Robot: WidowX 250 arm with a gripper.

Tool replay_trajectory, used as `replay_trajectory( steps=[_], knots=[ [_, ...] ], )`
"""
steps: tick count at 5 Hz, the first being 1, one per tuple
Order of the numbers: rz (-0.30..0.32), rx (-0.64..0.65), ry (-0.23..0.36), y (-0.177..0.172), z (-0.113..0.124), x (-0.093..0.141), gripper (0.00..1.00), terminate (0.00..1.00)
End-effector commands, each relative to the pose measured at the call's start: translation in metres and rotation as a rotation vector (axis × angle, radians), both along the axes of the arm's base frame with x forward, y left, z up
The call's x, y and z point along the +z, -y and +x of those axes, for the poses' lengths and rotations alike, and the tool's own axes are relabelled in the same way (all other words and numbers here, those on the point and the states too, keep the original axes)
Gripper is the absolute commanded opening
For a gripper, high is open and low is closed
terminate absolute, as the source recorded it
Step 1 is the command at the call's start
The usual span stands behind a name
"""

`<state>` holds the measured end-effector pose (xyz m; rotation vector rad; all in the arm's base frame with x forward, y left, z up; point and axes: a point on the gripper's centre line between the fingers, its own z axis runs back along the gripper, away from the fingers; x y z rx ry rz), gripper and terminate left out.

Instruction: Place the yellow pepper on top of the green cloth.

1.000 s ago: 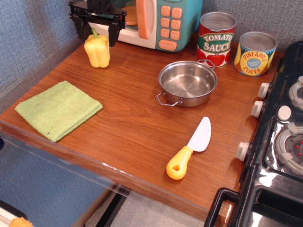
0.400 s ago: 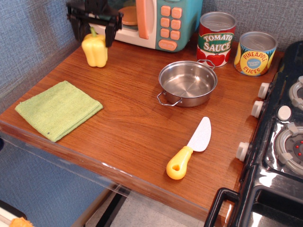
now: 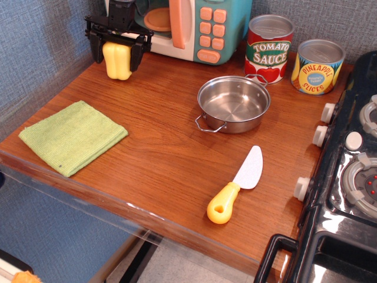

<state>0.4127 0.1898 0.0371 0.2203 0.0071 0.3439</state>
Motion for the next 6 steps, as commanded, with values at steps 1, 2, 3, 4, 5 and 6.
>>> replay_trajectory(
  steps=[1, 2, 3, 4, 5, 6],
  knots=[
    [-0.03, -0.037, 0.171, -0.005, -0.003, 0.068, 0.0, 0.0],
    [-0.07, -0.085, 0.28, 0.002, -0.039, 0.108, 0.0, 0.0],
    [-0.097, -0.118, 0.263, -0.004, -0.085, 0.11, 0.0, 0.0],
    [-0.07, -0.12, 0.229, -0.009, -0.111, 0.101, 0.0, 0.0],
    [-0.074, -0.124, 0.202, -0.016, -0.124, 0.096, 0.0, 0.0],
    [-0.061, -0.155, 0.179, -0.017, -0.14, 0.086, 0.0, 0.0]
  ],
)
